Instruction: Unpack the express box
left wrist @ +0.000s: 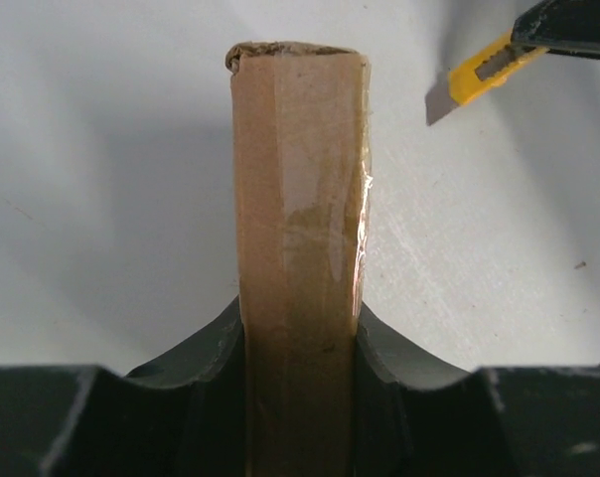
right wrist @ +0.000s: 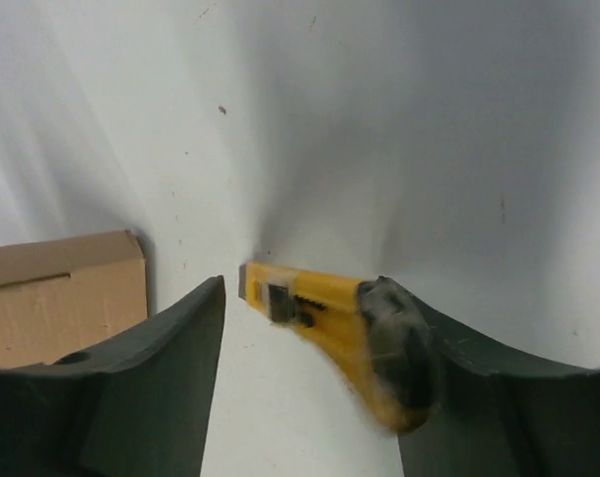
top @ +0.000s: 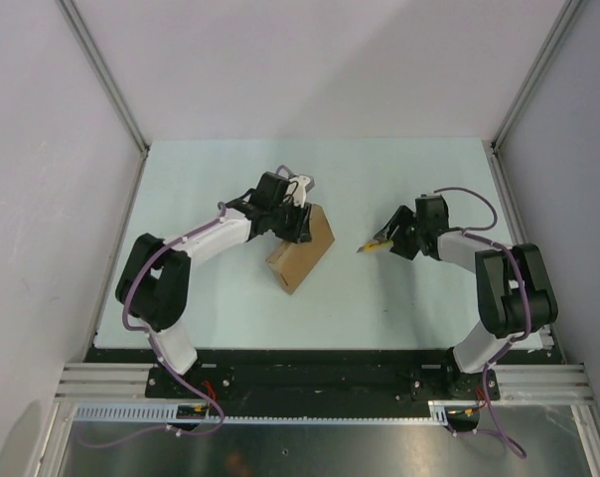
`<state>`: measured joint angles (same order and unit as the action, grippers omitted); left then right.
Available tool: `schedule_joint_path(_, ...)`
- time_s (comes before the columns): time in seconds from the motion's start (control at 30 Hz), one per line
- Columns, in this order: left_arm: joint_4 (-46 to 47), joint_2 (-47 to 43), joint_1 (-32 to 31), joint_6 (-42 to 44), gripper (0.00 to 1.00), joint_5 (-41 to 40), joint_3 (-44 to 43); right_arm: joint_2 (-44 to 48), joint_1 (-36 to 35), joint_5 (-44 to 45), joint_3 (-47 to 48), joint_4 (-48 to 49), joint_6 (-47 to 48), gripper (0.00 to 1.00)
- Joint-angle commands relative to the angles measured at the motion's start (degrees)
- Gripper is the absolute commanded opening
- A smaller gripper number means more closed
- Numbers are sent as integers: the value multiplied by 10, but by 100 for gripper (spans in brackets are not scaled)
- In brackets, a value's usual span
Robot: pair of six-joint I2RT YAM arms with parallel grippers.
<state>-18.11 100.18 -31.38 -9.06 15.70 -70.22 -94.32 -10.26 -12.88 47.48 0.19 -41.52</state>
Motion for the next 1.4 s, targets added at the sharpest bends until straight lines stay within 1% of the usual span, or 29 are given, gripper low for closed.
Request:
schedule_joint_path(0.0, -41, 18, -2, -25, 23, 70, 2, 35, 4, 33, 9, -41, 4, 69)
schedule_joint_path(0.07, -40, 19, 1, -29, 24, 74, 3, 55, 4, 63, 10, -62, 6, 75)
schedule_joint_path(0.13, -38, 21, 3, -33, 24, 90, 4, 86, 4, 103, 10, -89, 13, 79)
schedule_joint_path(0.23, -36, 26, 11, -42, 24, 125, -1, 130, 4, 158, 12, -130, 27, 83)
schedule_joint_path(0.3, -36, 27, 18, -47, 24, 135, -7, 151, 4, 196, 10, -162, 36, 85)
schedule_joint_path(0.43, -31, 48, 37, -62, 25, 189, -24, 206, 2, 238, 12, -193, 61, 91)
schedule_joint_path(0.5, -31, 61, 43, -74, 25, 209, -43, 219, -15, 266, 19, -196, 76, 91)
schedule_joint_path(0.57, -29, 89, 52, -106, 25, 243, -66, 219, -29, 290, 34, -214, 83, 91)
schedule_joint_path(0.6, -27, 98, 54, -121, 25, 256, -73, 216, -49, 297, 51, -216, 85, 91)
schedule_joint_path(0.63, -24, 107, 54, -150, 24, 261, -78, 214, -65, 303, 58, -216, 90, 91)
schedule_joint_path(0.7, -20, 124, 55, -179, 23, 247, -85, 207, -94, 324, 70, -212, 91, 91)
schedule_joint_path(0.73, -13, 128, 58, -213, 23, 244, -86, 203, -125, 325, 75, -201, 92, 90)
schedule_joint_path(0.8, -7, 143, 63, -256, 23, 245, -78, 188, -145, 310, 78, -179, 79, 90)
schedule_joint_path(0.83, 7, 149, 67, -301, 22, 250, -73, 181, -162, 300, 79, -171, 74, 88)
schedule_joint_path(0.9, 29, 156, 68, -339, 22, 252, -48, 160, -177, 284, 81, -156, 62, 87)
schedule_joint_path(0.93, 59, 153, 67, -377, 21, 246, -35, 154, -183, 281, 82, -151, 62, 86)
schedule_joint_path(1.0, 89, 142, 66, -422, 21, 225, 4, 140, -198, 281, 84, -145, 59, 86)
schedule_joint_path(1.03, 140, 136, 64, -463, 21, 226, 20, 137, -200, 277, 85, -146, 57, 85)
schedule_joint_path(1.1, 215, 120, 59, -493, 22, 211, 75, 133, -201, 263, 88, -142, 59, 85)
schedule_joint_path(1.13, 283, 106, 54, -520, 24, 206, 96, 130, -201, 258, 88, -142, 64, 85)
schedule_joint_path(1.17, 309, 101, 52, -527, 25, 202, 123, 130, -203, 245, 89, -136, 68, 85)
schedule_joint_path(1.2, 327, 99, 49, -526, 27, 199, 129, 131, -203, 241, 89, -133, 72, 85)
schedule_joint_path(1.3, 337, 99, 46, -503, 41, 218, 134, 119, -207, 208, 91, -118, 79, 85)
schedule_joint_path(1.37, 341, 95, 44, -482, 52, 243, 144, 100, -209, 185, 96, -117, 79, 83)
